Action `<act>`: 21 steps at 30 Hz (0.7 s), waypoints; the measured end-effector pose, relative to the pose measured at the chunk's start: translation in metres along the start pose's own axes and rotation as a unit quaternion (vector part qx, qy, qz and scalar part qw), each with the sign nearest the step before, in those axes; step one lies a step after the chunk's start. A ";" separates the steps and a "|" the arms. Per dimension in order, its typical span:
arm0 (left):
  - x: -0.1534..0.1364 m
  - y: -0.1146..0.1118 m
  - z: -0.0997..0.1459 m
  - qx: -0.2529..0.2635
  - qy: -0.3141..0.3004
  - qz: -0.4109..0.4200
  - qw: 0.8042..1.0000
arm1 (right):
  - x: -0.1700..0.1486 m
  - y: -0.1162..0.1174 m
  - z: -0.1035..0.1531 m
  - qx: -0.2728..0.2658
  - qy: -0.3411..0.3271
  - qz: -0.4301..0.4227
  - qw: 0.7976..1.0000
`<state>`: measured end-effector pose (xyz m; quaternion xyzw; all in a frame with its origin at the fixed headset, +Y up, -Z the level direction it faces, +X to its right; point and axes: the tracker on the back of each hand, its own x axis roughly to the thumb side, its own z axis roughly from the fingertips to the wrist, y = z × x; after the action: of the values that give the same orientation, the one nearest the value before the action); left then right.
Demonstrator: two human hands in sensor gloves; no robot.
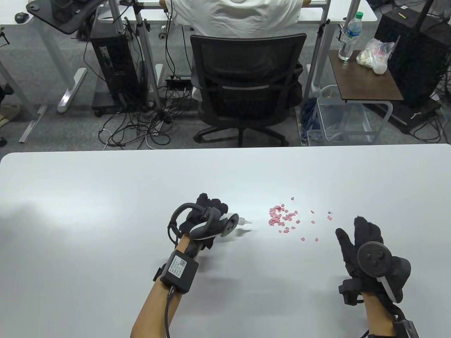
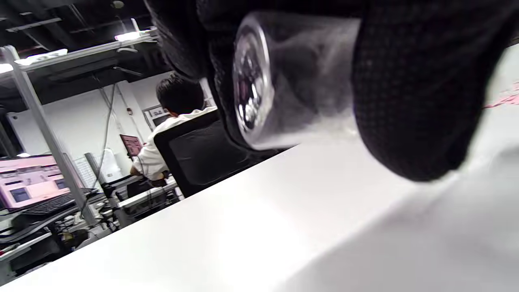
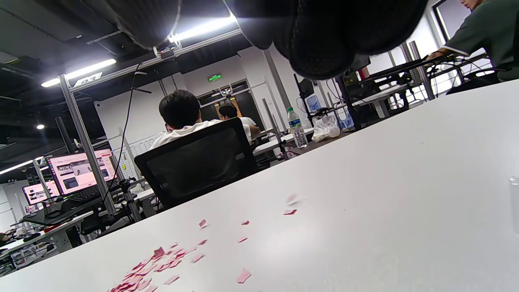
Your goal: Squeeze empty conical bottle to blow paper scraps with air puff
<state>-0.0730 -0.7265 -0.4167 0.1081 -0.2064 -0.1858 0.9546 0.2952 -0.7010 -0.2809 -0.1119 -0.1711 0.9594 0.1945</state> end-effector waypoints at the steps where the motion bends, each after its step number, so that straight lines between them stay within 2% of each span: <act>1: 0.001 0.000 0.000 -0.004 -0.008 -0.004 1.000 | 0.000 0.000 0.000 0.001 0.000 0.000 1.000; 4: 0.004 -0.001 0.000 -0.008 -0.007 -0.010 1.000 | 0.000 0.000 0.000 0.003 0.001 0.001 1.000; 7: 0.003 0.002 0.000 0.033 0.001 -0.003 0.999 | 0.000 0.000 0.000 0.003 0.001 0.001 1.000; 8: 0.003 0.002 -0.003 0.000 0.001 -0.018 1.000 | 0.000 0.000 0.000 0.001 0.001 0.002 1.000; 10: 0.001 0.000 -0.002 0.004 -0.015 -0.014 1.000 | 0.000 0.000 0.000 0.000 0.002 0.000 1.000; 12: 0.000 0.000 -0.003 -0.028 0.001 0.004 1.000 | -0.001 0.000 0.000 0.000 0.002 0.000 1.000; 13: 0.001 -0.001 -0.003 -0.030 0.006 0.010 0.999 | -0.001 0.000 0.000 0.002 0.002 0.000 1.000; 14: 0.001 0.000 -0.002 -0.005 0.011 0.006 1.000 | -0.001 0.000 0.000 0.002 0.001 0.001 1.000; 16: 0.004 0.001 -0.004 -0.014 0.009 -0.021 1.000 | -0.001 0.000 0.000 0.001 0.001 0.003 1.000; 17: 0.004 0.001 -0.004 0.006 -0.006 -0.032 0.999 | -0.001 0.000 0.000 0.000 0.001 0.003 1.000; 18: 0.004 0.000 -0.006 -0.026 -0.011 -0.021 0.999 | -0.001 0.000 0.000 0.000 0.001 0.002 1.000; 19: 0.004 -0.003 -0.009 -0.079 -0.022 -0.001 0.997 | -0.001 -0.001 0.000 0.000 0.002 0.002 1.000; 20: 0.004 -0.005 -0.009 -0.115 -0.008 0.009 0.993 | -0.001 -0.001 0.000 -0.001 0.003 0.002 1.000; 21: 0.004 -0.005 -0.008 -0.099 0.002 0.009 0.995 | -0.001 -0.001 0.000 -0.001 0.003 0.001 1.000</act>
<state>-0.0676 -0.7315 -0.4232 0.0115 -0.1863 -0.1962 0.9626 0.2965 -0.7008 -0.2808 -0.1153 -0.1711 0.9591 0.1940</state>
